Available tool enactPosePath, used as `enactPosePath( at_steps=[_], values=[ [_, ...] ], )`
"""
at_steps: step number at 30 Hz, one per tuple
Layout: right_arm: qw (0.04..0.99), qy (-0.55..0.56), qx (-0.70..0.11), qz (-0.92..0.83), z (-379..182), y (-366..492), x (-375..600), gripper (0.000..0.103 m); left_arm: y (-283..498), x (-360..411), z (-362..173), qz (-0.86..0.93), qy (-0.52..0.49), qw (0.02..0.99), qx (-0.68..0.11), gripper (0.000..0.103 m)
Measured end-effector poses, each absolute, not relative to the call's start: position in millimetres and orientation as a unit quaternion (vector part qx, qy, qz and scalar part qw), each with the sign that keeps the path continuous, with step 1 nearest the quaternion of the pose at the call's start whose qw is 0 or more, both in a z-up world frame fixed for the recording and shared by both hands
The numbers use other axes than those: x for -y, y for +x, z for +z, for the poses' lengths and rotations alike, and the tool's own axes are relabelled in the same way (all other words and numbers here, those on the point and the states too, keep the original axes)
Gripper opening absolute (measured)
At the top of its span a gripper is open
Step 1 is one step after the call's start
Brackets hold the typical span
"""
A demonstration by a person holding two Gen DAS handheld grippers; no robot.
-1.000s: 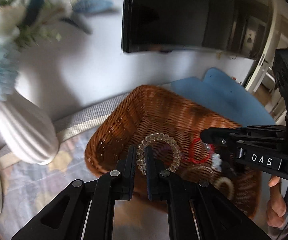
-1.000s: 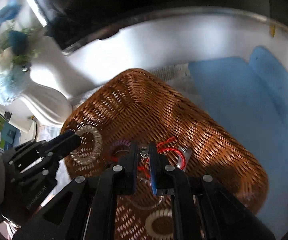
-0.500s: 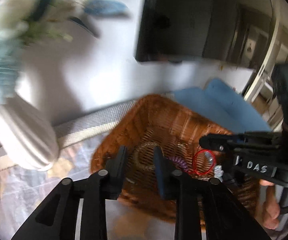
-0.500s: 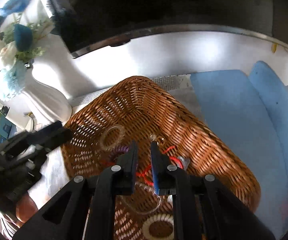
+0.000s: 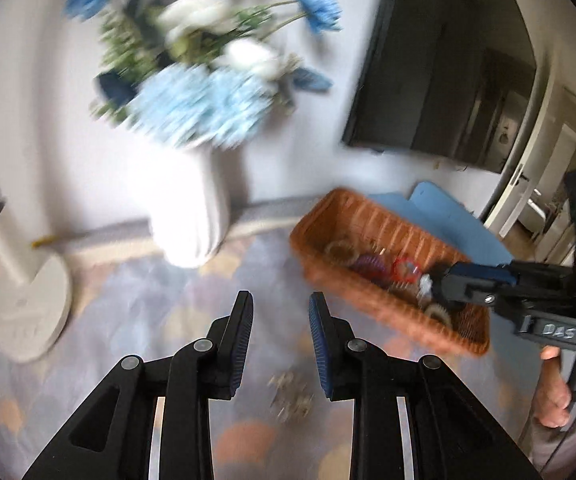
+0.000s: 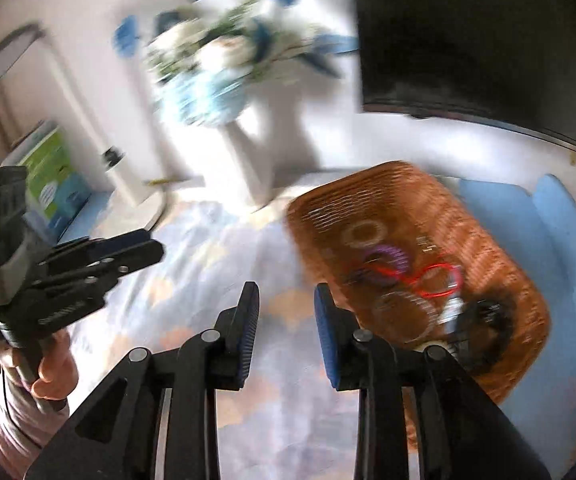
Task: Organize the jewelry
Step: 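Grasp the gold square pendant from the silver charm pile with the right tool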
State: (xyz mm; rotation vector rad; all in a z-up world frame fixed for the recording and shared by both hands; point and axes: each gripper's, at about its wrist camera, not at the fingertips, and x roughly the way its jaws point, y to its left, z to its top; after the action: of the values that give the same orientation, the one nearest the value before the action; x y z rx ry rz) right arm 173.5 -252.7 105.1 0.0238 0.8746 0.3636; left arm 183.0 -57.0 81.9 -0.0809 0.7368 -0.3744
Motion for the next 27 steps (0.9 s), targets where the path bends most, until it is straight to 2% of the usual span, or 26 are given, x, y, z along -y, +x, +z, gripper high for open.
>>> enactPosePath(
  at_steps=[7, 11, 16, 24, 26, 27],
  values=[
    [0.854, -0.018, -0.475, 0.211, 52, 164, 201, 0.031, 173, 8, 32, -0.175, -0.103, 0.896, -0.394, 0.03],
    [0.832, -0.027, -0.506, 0.227, 11, 163, 185, 0.031, 178, 7, 3, -0.192, -0.108, 0.881, -0.419, 0.029],
    [0.826, -0.062, -0.508, 0.235, -12, 160, 163, 0.031, 185, 6, -3, -0.175, -0.102, 0.882, -0.425, 0.029],
    [0.843, -0.127, -0.484, 0.199, -20, 168, 147, 0.031, 180, 0, -1, -0.179, -0.115, 0.881, -0.423, 0.029],
    [0.846, -0.131, -0.475, 0.202, -20, 170, 146, 0.027, 179, 2, 0, -0.182, -0.112, 0.88, -0.423, 0.029],
    [0.846, -0.132, -0.475, 0.205, -20, 170, 146, 0.016, 178, 2, 0, -0.183, -0.11, 0.88, -0.424, 0.029]
  ],
)
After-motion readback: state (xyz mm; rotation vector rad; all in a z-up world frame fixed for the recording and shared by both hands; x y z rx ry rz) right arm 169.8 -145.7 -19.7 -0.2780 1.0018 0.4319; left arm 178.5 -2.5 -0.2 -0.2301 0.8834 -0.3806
